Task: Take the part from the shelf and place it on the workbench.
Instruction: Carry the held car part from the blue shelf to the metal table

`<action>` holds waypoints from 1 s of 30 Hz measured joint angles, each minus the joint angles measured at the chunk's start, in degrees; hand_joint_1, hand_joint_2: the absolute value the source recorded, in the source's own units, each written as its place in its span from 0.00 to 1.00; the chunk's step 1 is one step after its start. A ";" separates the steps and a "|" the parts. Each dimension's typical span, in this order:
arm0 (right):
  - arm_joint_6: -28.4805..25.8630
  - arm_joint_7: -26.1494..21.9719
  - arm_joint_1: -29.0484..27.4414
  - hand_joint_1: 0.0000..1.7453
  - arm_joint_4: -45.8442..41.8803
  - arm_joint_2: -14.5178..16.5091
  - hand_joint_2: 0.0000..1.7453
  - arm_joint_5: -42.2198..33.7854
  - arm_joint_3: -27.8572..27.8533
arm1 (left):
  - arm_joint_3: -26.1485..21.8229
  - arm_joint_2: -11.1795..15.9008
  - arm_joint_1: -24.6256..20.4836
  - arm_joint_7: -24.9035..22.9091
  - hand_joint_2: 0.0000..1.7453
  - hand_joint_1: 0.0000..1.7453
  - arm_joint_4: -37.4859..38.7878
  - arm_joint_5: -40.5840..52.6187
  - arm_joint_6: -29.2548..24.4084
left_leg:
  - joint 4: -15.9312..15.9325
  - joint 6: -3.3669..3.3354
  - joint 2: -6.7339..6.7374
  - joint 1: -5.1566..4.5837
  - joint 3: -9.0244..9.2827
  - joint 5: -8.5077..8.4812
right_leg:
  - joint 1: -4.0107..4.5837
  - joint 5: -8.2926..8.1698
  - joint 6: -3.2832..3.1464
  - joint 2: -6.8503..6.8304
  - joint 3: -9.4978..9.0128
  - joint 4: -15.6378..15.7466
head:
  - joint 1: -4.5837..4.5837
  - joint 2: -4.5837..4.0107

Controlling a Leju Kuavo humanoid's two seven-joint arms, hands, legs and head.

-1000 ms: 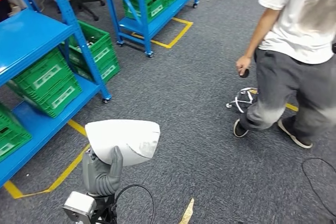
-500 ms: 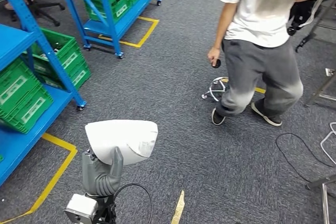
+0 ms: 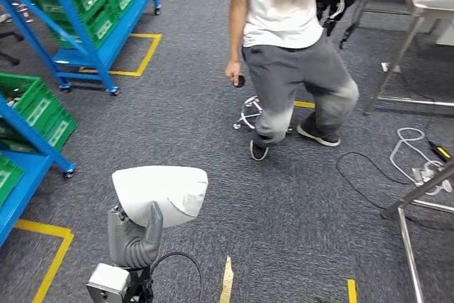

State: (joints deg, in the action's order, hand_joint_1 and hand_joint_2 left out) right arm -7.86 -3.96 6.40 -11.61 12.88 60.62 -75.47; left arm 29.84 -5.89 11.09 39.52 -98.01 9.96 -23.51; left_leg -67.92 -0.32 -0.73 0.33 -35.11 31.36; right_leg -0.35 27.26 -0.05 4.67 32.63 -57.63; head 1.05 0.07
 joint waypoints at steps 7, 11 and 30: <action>1.24 -0.58 -0.11 0.00 0.00 0.15 0.00 0.51 0.13 | -1.37 -0.72 1.19 0.35 1.00 1.00 -0.24 0.33 -2.03 | 9.71 -1.11 -2.17 0.18 3.37 -3.44 | -0.36 0.12 1.94 2.40 2.28 -1.16 | 0.20 0.02; 1.81 0.23 0.18 0.00 0.00 0.10 0.00 2.17 1.02 | -2.14 -0.91 2.01 0.39 1.00 1.00 -0.66 -0.39 -4.12 | 10.05 -1.79 1.31 0.11 3.38 -3.60 | -0.23 6.16 2.75 -3.80 8.31 -13.25 | 0.63 0.01; 4.69 -1.97 0.16 0.00 -0.02 -0.66 0.00 3.67 4.20 | -4.07 -1.05 4.63 0.52 1.00 1.00 -2.40 -1.70 -3.07 | 10.55 -0.65 4.01 -0.25 3.51 -4.11 | 0.38 0.78 1.24 -5.66 -0.90 0.55 | 0.50 0.02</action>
State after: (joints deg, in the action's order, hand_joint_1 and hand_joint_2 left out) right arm -3.17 -5.92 6.55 -11.63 12.22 64.28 -71.28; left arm 25.77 -6.94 15.72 40.04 -100.41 8.26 -26.58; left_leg -57.37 -0.96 3.28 0.07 -31.60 27.24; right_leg 0.03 28.04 1.19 -0.99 31.73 -57.08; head 1.55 0.09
